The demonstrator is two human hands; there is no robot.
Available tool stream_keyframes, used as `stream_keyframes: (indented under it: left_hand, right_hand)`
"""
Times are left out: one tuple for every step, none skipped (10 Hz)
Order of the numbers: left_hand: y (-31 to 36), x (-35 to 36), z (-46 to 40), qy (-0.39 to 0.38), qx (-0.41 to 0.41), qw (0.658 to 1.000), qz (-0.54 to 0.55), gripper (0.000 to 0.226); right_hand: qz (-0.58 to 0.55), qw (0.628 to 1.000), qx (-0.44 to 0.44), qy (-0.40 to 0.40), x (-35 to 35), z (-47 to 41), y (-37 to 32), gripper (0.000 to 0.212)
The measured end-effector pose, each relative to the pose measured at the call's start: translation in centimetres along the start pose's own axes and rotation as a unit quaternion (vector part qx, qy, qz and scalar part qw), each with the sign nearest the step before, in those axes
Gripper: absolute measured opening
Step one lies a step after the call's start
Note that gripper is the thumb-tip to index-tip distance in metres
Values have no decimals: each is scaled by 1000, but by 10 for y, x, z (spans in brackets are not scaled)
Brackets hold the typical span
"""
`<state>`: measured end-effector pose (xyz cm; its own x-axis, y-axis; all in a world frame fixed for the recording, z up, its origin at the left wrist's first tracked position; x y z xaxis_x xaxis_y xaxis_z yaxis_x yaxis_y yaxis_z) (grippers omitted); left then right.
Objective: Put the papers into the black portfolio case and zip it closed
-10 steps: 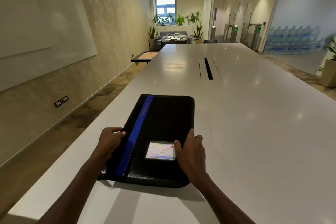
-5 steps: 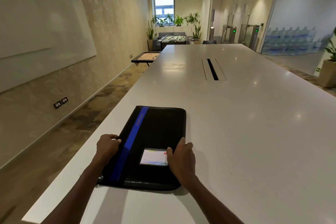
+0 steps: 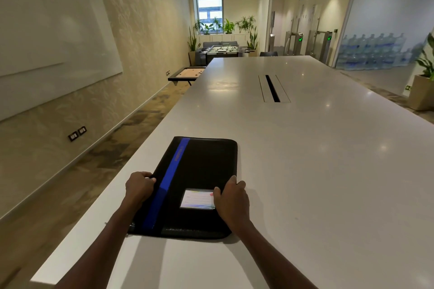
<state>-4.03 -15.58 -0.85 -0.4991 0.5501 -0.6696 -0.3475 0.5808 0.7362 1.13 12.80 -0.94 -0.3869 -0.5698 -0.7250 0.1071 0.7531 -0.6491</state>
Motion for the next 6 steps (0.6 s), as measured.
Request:
stream_keyframes:
  left_hand:
    - [1, -1, 0, -1, 3, 1000, -8, 30]
    - [3, 0, 2, 1, 11, 1000, -25, 29]
    - [13, 0, 12, 8, 56, 996, -69, 24]
    - [40, 2, 30, 65, 151, 983, -86, 22]
    - [84, 20, 57, 47, 256, 964, -62, 33]
    - [125, 52, 91, -12, 325, 945, -27, 60]
  right_hand:
    - [-4, 1000, -1, -3, 0, 1, 0, 65]
    - [-10, 1000, -5, -19, 0, 0, 3, 66]
    - [-7, 999, -21, -42, -4, -3, 8, 55]
    - [20, 998, -51, -7, -22, -13, 17, 56]
    - [67, 989, -111, 66, -53, -28, 25, 67]
    - [88, 981, -134, 110, -78, -45, 41, 71]
Point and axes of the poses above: each hand's wrist, its own z-axis away from the middle knuckle, its own x-axis out of the palm, y = z × x, the point moved 5 cm from there along -z, towards the middle knuckle, and after that the axes turned 11 degrees about y, right-handed, at the moved point
